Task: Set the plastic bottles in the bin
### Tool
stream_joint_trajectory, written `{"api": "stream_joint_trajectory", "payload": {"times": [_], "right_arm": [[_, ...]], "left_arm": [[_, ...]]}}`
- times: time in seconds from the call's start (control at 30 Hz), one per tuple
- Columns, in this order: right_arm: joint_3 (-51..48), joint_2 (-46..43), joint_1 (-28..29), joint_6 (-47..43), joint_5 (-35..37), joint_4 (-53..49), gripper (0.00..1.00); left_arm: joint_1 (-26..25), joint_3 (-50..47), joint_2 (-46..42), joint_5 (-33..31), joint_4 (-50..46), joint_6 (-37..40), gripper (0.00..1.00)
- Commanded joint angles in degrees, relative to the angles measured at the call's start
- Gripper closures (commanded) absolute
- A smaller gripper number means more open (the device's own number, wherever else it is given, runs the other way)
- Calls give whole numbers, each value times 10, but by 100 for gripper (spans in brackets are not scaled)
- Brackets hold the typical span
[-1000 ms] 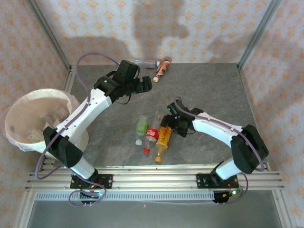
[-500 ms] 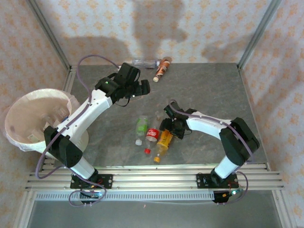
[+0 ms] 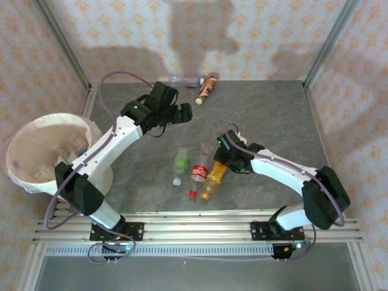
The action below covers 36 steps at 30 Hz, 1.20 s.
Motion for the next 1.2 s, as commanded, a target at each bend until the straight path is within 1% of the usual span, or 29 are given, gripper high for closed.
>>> {"api": "stream_joint_trajectory", "payload": {"times": [0.0,0.1,0.2,0.37,0.47,0.5,0.6,0.67,0.73,0.8,0.9,0.93,0.97,1.13,1.17], "right_arm": [[35,-39,1,-51,64,-13,50],[81,-57,-3,-88,55,-16,50],[96,-63,-15,-97,34,18,50],[102,-61,-38,-71,-24,110,50],[124,-59,-45,-59,-53,151,50],[134,-58,-45,-62,-62,161,50],[159,-59,-45,-64,-80,184,50],[167,-57,-45,-57,-106,213,50],[170,-50,-45,-44,-138,244,50],[178,-40,-44,-41,-155,252,50],[185,-31,-41,-42,-162,253,50],[186,-31,-40,-43,-165,254,50],[188,-29,-39,-43,-170,255,50],[195,-28,-30,-56,-174,241,50],[195,-30,-30,-56,-174,238,50]], "left_arm": [[-2,-29,-35,79,64,59,0],[-2,-64,-52,148,101,100,0],[-2,-97,-65,201,128,126,0],[-3,-146,-77,325,164,163,0],[-4,-175,-89,398,190,181,0],[-4,-185,-95,409,202,183,0],[-5,-189,-106,373,190,190,0],[-6,-184,-106,348,186,191,0],[-9,-184,-104,361,207,187,0],[-16,-173,-97,371,212,189,0],[-26,-144,-83,361,192,205,0],[-29,-137,-78,354,190,207,2],[-30,-131,-74,351,189,209,5],[-30,-107,-46,376,184,205,35],[-30,-105,-43,382,184,205,38]]}}
